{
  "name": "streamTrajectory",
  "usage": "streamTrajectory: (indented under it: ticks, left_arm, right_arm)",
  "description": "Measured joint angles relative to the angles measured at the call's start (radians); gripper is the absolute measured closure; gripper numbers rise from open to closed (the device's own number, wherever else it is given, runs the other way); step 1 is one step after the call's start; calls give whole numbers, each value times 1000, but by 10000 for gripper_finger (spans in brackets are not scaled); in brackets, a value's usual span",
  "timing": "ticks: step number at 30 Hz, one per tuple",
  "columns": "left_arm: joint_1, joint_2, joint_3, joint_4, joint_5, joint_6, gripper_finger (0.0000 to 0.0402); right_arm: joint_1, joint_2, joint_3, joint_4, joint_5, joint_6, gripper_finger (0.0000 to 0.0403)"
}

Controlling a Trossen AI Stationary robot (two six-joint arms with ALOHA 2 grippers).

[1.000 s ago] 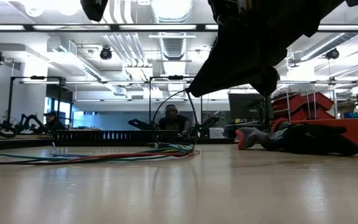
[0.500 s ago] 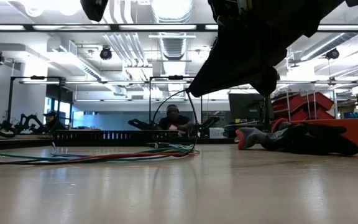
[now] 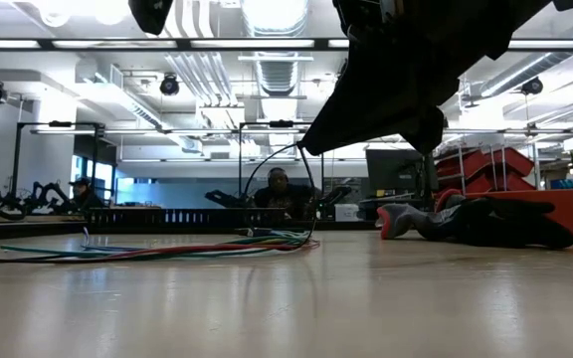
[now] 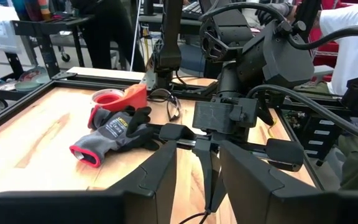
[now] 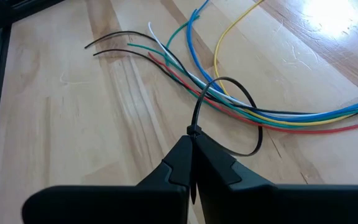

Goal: Ziptie cables
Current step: Wrap the black zip tie on the cable

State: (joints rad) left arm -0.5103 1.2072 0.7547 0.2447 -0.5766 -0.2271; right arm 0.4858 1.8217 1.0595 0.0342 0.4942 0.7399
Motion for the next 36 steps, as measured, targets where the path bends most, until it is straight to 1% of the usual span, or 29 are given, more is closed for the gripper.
streamTrajectory:
  ticks: [10, 22, 29, 32, 36]
  left_arm:
    - [0, 0, 0, 0, 1, 0, 275]
    - [0, 0, 0, 0, 2, 0, 287]
    - [0, 0, 0, -3, 4, 0, 281]
    - [0, -1, 0, -33, 10, -2, 275]
    - [9, -19, 0, -124, 8, -60, 267]
  right_arm:
    - [0, 0, 0, 0, 0, 0, 403]
    - [0, 0, 0, 0, 0, 0, 403]
    - [0, 0, 0, 0, 0, -8, 403]
    - [0, 0, 0, 0, 0, -9, 403]
    - [0, 0, 0, 0, 1, -19, 403]
